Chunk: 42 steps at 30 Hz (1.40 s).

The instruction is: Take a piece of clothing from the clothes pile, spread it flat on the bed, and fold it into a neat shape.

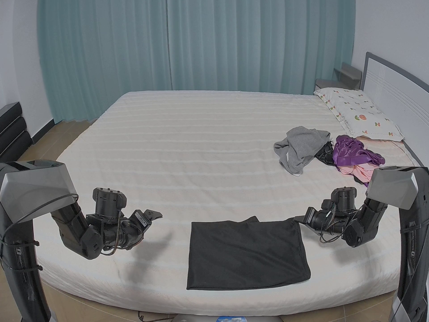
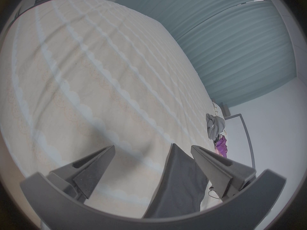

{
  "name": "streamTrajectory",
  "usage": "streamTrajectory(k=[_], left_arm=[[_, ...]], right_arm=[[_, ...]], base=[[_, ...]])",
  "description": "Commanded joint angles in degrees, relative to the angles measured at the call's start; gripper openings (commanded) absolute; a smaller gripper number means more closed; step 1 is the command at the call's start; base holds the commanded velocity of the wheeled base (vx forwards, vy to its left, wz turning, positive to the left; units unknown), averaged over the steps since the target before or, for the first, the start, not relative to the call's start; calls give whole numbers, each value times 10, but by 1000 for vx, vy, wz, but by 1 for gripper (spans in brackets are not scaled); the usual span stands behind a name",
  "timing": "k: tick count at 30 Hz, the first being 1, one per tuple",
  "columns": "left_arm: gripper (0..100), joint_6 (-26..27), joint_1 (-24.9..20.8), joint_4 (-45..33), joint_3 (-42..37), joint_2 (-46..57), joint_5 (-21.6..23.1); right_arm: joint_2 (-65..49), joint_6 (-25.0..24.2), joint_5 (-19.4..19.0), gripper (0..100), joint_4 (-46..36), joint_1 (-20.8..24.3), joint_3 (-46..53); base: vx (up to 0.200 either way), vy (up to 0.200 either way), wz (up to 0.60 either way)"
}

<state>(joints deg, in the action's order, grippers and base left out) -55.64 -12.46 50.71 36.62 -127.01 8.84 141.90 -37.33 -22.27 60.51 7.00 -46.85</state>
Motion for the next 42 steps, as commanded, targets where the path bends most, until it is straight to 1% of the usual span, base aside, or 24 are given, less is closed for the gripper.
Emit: streamTrajectory(k=[1,4,6,7,8,9,10,11,19,23,30,31,38,41,42], left_arm=[[100,1,-31,-4,50,-38,-39],[100,27,-48,-8,91,-62,-69],[100,55,-56,-15,112,-73,-72],[100,55,-56,-15,112,-73,-72],[100,69,-69,-30,135,-83,-72],[100,69,-69,-30,135,-83,-72],[100,70,-85,-49,164,-95,-74],[100,70,-90,-60,178,-99,-74],[100,74,-116,-120,265,-138,-74],[100,86,-122,-142,283,-145,-70],[100,98,-136,-148,308,-161,-70],[0,97,-137,-150,311,-161,-70],[0,95,-136,-157,307,-160,-84],[0,95,-136,-156,302,-158,-99],[0,94,-136,-154,298,-158,-110]], right_arm=[[-12,-28,4,0,6,-8,2],[-14,-29,4,0,8,-11,11],[-12,-29,4,0,10,-10,16],[-12,-29,4,0,10,-10,16],[-12,-29,4,0,14,-10,17],[-12,-29,4,0,14,-10,17],[-9,-29,5,0,18,-10,19],[-7,-29,5,0,19,-10,20],[-6,-30,5,0,22,-8,20],[-6,-30,5,0,22,-8,20],[-6,-31,5,0,22,-8,20],[-6,-31,5,0,22,-8,20],[-6,-31,5,0,24,-8,20],[-5,-31,5,0,28,-8,20],[-5,-31,5,0,29,-8,20]], base=[[0,0,0],[0,0,0],[0,0,0],[0,0,0],[0,0,0],[0,0,0],[0,0,0],[0,0,0],[0,0,0],[0,0,0],[0,0,0],[0,0,0],[0,0,0],[0,0,0],[0,0,0]])
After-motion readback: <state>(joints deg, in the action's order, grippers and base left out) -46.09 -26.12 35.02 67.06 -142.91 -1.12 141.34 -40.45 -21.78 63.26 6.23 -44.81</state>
